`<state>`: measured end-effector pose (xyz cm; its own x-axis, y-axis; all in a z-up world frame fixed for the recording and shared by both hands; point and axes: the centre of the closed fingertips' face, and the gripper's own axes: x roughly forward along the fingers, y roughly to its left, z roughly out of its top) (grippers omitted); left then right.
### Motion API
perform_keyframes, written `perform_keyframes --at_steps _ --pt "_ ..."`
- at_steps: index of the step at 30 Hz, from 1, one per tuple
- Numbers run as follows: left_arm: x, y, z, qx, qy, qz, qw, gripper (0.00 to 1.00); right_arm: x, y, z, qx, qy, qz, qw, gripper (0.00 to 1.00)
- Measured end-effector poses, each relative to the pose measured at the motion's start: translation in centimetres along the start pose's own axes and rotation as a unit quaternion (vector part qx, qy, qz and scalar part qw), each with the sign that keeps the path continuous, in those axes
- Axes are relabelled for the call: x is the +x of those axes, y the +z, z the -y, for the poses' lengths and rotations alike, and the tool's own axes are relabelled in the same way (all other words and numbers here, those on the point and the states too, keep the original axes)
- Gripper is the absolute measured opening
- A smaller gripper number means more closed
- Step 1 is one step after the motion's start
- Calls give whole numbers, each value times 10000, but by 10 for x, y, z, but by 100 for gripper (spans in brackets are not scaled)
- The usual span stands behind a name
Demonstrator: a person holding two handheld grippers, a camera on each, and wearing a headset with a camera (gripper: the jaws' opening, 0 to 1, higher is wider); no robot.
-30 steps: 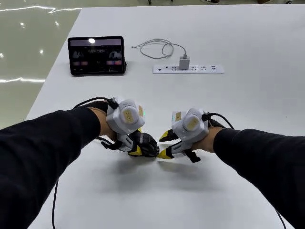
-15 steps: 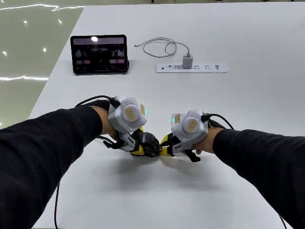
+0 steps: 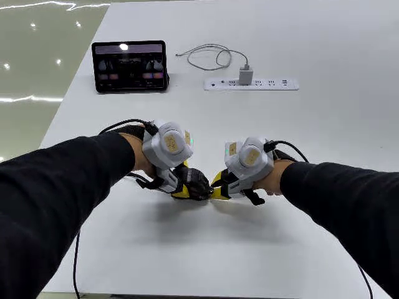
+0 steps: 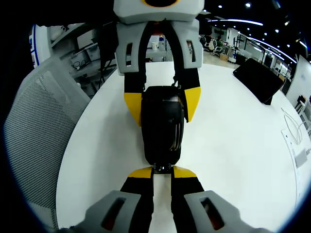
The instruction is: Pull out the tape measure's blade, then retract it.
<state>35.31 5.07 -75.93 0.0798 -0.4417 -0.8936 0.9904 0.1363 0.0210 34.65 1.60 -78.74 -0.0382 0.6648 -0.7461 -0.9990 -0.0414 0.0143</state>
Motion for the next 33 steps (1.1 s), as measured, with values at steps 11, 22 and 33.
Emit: perform_keyframes --at_steps 11,22,33 --pt "0 1 0 -33 12 8 10000 31 -3 -4 -2 -75 -21 -94 9999 9" --pt "0 2 1 -47 16 22 10000 31 8 1 -2 -315 -70 -336 9989 12" --pt "-1 2 0 -132 44 153 9998 31 6 -4 1 -56 5 -375 9993 9"
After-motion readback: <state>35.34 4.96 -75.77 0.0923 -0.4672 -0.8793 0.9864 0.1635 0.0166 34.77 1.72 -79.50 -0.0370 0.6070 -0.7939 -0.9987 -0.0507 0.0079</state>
